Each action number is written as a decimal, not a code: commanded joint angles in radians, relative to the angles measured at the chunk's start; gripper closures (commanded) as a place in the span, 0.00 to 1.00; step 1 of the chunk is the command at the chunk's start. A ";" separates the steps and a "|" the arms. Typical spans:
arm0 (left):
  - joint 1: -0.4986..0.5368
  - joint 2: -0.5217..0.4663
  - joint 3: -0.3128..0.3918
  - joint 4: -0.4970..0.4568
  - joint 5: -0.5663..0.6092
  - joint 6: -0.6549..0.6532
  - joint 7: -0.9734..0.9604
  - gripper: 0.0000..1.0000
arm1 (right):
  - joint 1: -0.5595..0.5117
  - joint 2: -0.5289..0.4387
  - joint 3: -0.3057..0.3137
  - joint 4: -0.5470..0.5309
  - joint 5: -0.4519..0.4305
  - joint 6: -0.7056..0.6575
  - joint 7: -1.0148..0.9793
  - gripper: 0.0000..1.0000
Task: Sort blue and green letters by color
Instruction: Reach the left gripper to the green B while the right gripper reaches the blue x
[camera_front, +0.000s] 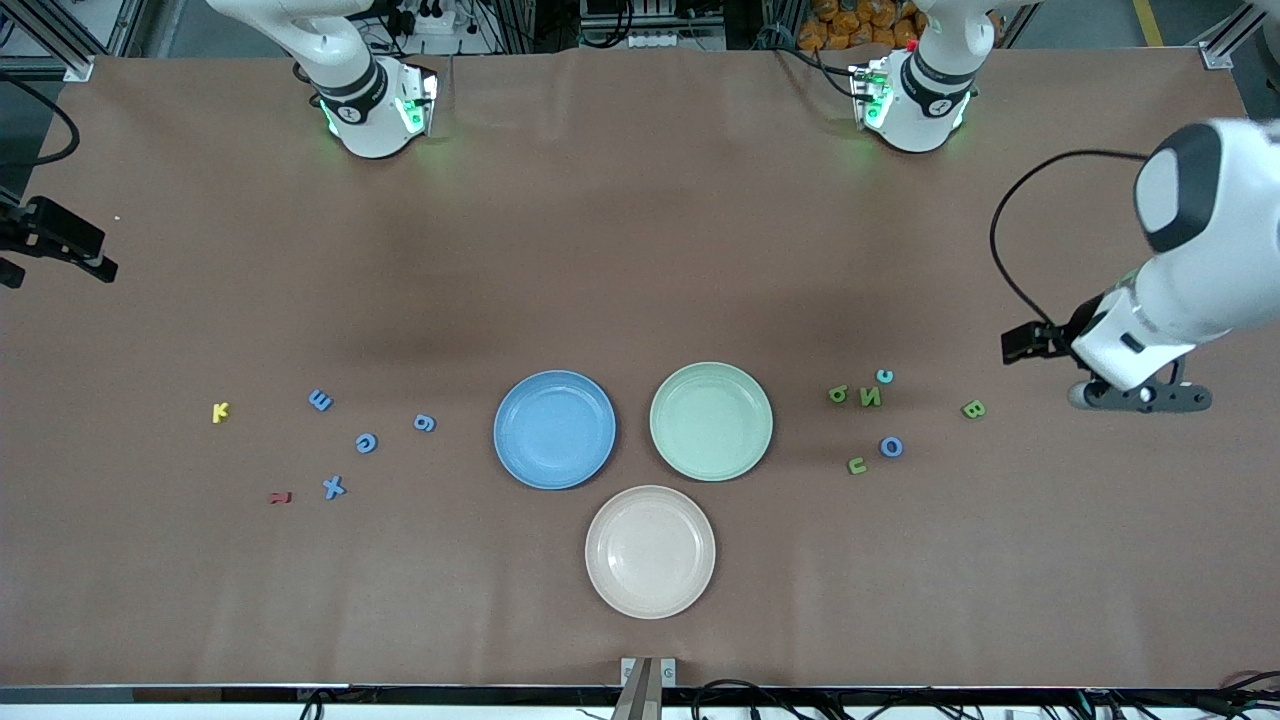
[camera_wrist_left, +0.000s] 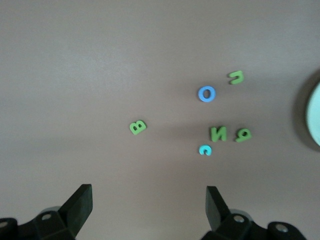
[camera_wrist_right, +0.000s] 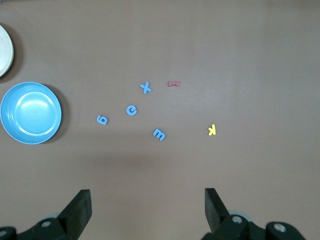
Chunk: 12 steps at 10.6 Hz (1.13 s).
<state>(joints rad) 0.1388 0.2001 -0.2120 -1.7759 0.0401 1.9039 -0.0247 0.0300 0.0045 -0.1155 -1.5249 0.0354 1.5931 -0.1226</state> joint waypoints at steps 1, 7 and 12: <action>0.042 0.084 -0.004 -0.080 0.037 0.180 -0.012 0.08 | -0.005 0.075 0.010 -0.009 -0.002 0.010 0.000 0.00; 0.067 0.200 -0.004 -0.154 0.081 0.350 -0.237 0.29 | 0.065 0.414 0.014 -0.009 0.006 0.306 0.001 0.00; 0.084 0.245 -0.003 -0.274 0.083 0.569 -0.290 0.33 | 0.100 0.601 0.025 -0.009 0.023 0.520 -0.106 0.00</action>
<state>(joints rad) 0.2145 0.4414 -0.2071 -2.0169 0.0962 2.4205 -0.2666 0.1014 0.5125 -0.1008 -1.5612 0.0415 2.0460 -0.1596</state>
